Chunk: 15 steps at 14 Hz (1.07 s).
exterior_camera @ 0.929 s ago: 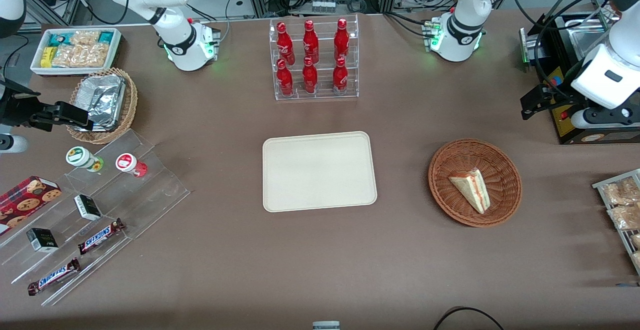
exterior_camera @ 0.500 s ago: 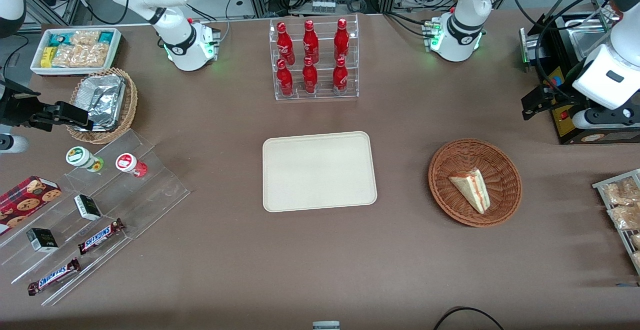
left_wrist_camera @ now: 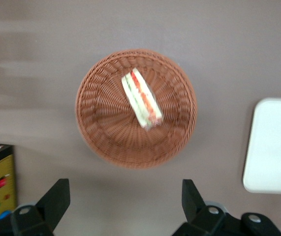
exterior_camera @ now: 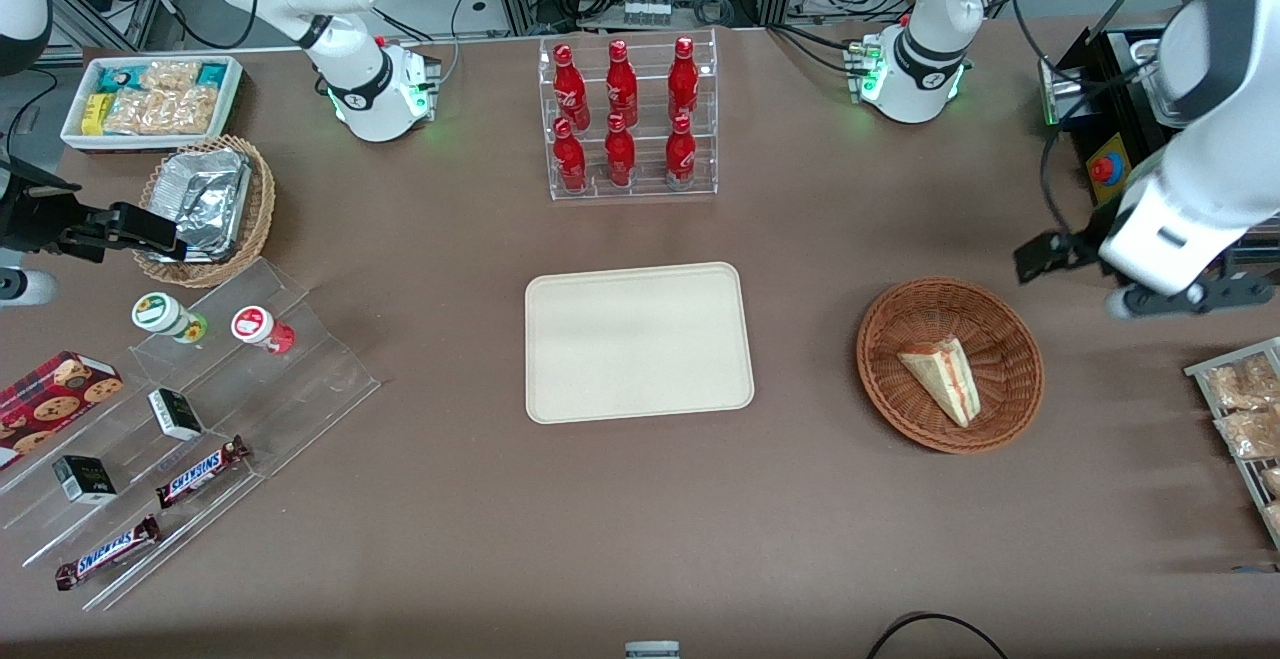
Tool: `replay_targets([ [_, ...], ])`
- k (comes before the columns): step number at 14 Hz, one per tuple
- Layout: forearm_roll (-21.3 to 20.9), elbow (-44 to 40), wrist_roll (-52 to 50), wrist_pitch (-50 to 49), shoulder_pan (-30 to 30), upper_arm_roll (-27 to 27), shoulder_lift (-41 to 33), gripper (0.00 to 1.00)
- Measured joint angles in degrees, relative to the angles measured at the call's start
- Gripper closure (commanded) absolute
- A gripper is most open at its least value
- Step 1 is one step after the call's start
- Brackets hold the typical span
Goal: Place sandwich from basket to tray
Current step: 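Move the left gripper down over the wrapped sandwich in the wicker basket, then close the left gripper on the sandwich and lift it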
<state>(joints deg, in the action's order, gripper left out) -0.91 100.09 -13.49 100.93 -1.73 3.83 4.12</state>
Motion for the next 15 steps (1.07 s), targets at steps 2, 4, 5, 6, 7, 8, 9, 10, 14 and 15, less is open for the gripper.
replay_targets([
  [2, 0.0, 5.9, -4.1, 7.5, 0.0, 0.0, 0.7, 0.0],
  [4, 0.0, 11.1, -9.2, 14.3, 0.0, 0.0, 1.5, 0.0],
  [5, 0.0, 13.1, -12.0, 16.9, 0.0, 0.0, 2.1, 0.0],
  [6, 0.0, 14.6, -14.0, 19.4, 0.0, 0.1, 2.9, 0.0],
  [7, 0.0, 15.8, -15.2, 21.7, -0.2, 0.2, 3.7, 0.0],
  [8, 0.0, 16.9, -16.3, 24.2, -0.3, 0.3, 4.4, 0.0],
  [9, 0.0, 18.1, -17.1, 26.9, -0.4, 0.4, 5.0, 0.0],
  [10, 0.0, 19.4, -17.6, 29.6, -0.4, 0.4, 5.4, 0.0],
  [14, 0.0, 22.1, -18.1, 35.5, -0.4, 0.4, 7.5, 0.0],
  [15, 0.0, 22.1, -18.1, 36.1, -0.4, 0.4, 8.1, 0.0],
])
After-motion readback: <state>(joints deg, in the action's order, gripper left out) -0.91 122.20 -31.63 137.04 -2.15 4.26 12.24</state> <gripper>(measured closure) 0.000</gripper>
